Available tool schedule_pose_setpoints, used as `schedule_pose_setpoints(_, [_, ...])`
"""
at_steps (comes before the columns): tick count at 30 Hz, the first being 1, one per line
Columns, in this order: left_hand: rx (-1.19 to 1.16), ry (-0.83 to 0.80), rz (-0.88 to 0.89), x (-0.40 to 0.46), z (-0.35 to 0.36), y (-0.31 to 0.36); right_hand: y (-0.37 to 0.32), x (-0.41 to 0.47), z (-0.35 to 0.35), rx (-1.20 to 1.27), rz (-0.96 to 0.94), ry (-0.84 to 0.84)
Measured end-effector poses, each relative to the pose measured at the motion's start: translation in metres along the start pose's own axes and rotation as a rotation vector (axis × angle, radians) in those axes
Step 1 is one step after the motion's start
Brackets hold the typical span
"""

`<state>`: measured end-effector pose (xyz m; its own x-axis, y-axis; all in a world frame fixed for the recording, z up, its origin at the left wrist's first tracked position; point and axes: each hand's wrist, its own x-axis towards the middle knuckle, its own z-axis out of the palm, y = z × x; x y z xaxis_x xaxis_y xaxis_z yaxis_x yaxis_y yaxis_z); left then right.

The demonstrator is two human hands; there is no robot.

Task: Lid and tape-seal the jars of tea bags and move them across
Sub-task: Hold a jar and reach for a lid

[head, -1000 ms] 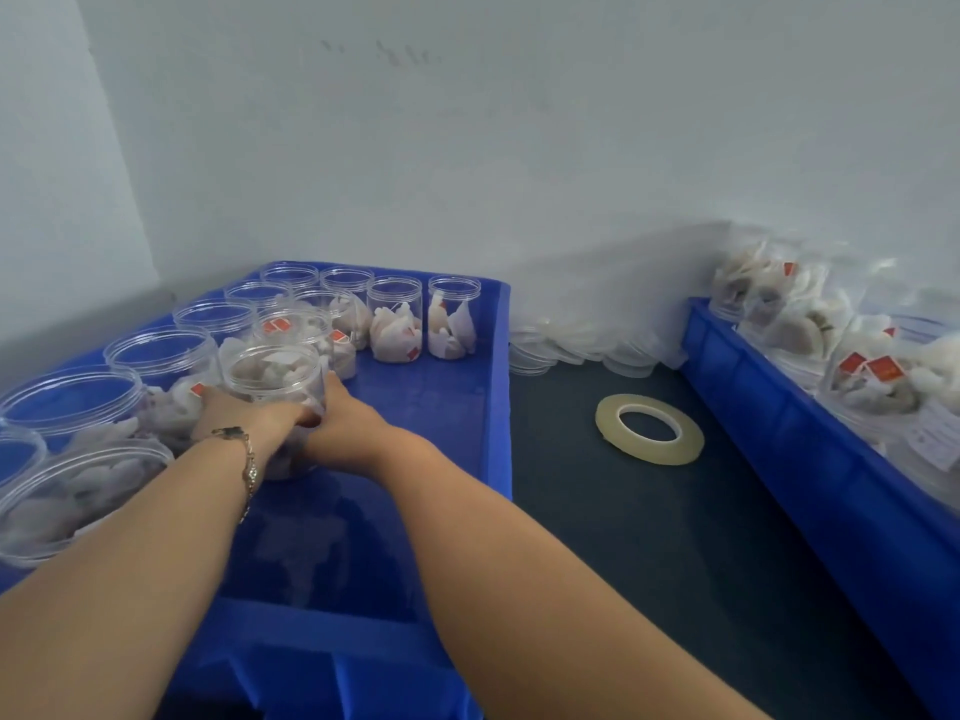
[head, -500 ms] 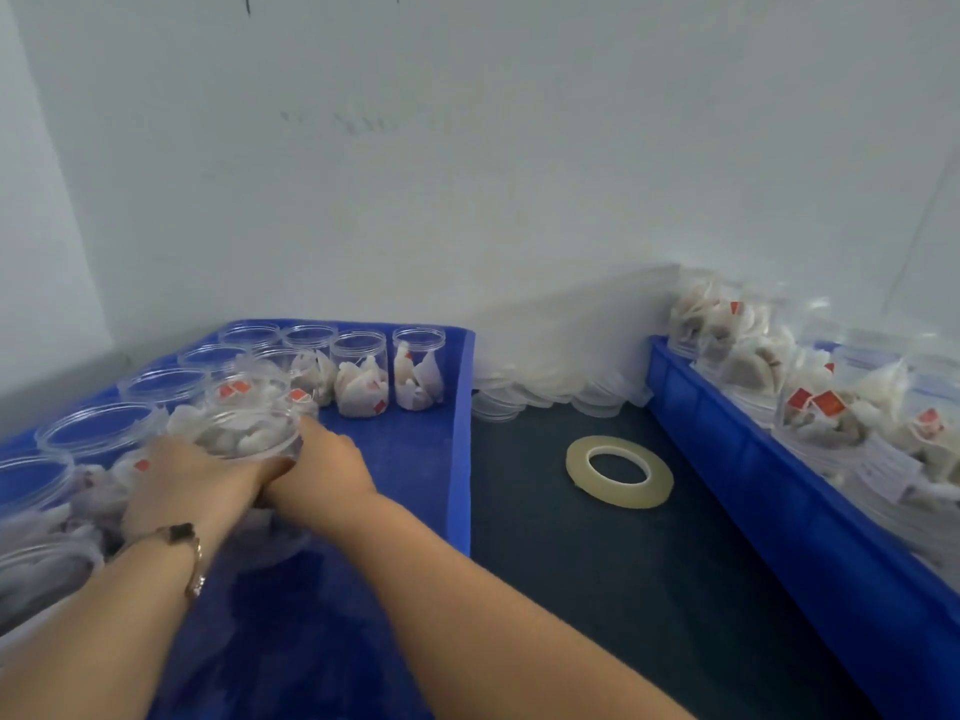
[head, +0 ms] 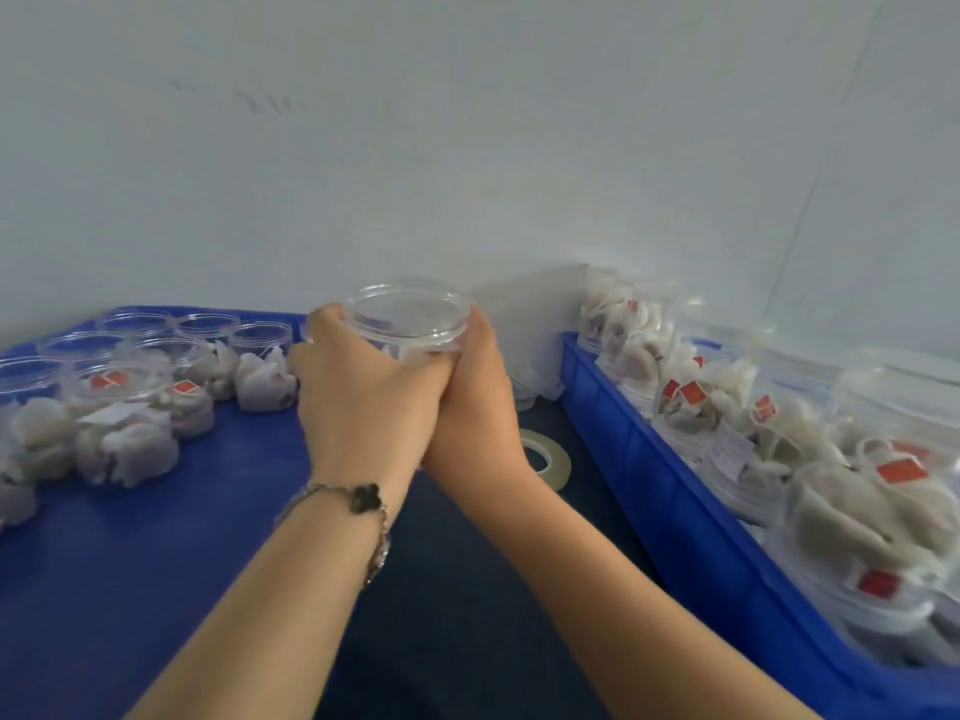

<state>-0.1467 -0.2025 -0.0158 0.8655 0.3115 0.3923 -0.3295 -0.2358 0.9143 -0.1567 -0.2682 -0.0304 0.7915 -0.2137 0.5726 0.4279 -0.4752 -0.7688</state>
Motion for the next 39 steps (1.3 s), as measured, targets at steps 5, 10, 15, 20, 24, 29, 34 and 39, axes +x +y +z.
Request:
schedule_pose_setpoints(5, [0.126,0.06,-0.067,-0.039,0.048,-0.032,0.05,-0.025,-0.027,-0.003,0.089,-0.02])
schedule_pose_setpoints(10, [0.2,-0.107,-0.201,-0.05,0.061,-0.071,0.089,-0.047,-0.029,0.105,0.297,-0.106])
schedule_pose_setpoints(15, [0.201,-0.139,-0.211,-0.053,0.075,-0.093,0.111,-0.053,-0.024,0.062,0.316,-0.098])
schedule_pose_setpoints(20, [0.134,-0.124,-0.149,-0.049,0.085,-0.115,0.126,-0.047,-0.018,0.037,0.297,-0.09])
schedule_pose_setpoints(24, [0.071,-0.206,-0.128,-0.041,0.095,-0.135,0.14,-0.038,-0.012,-0.05,0.294,-0.068])
schedule_pose_setpoints(29, [-0.017,-0.274,-0.066,-0.024,0.101,-0.154,0.156,-0.03,-0.002,-0.166,0.296,-0.055])
schedule_pose_setpoints(34, [-0.137,-0.298,-0.058,-0.012,0.107,-0.174,0.164,-0.019,-0.003,-0.07,0.281,-0.119])
schedule_pose_setpoints(39, [-0.179,-0.259,-0.087,-0.011,0.11,-0.188,0.179,0.026,-0.028,0.199,0.429,-0.109])
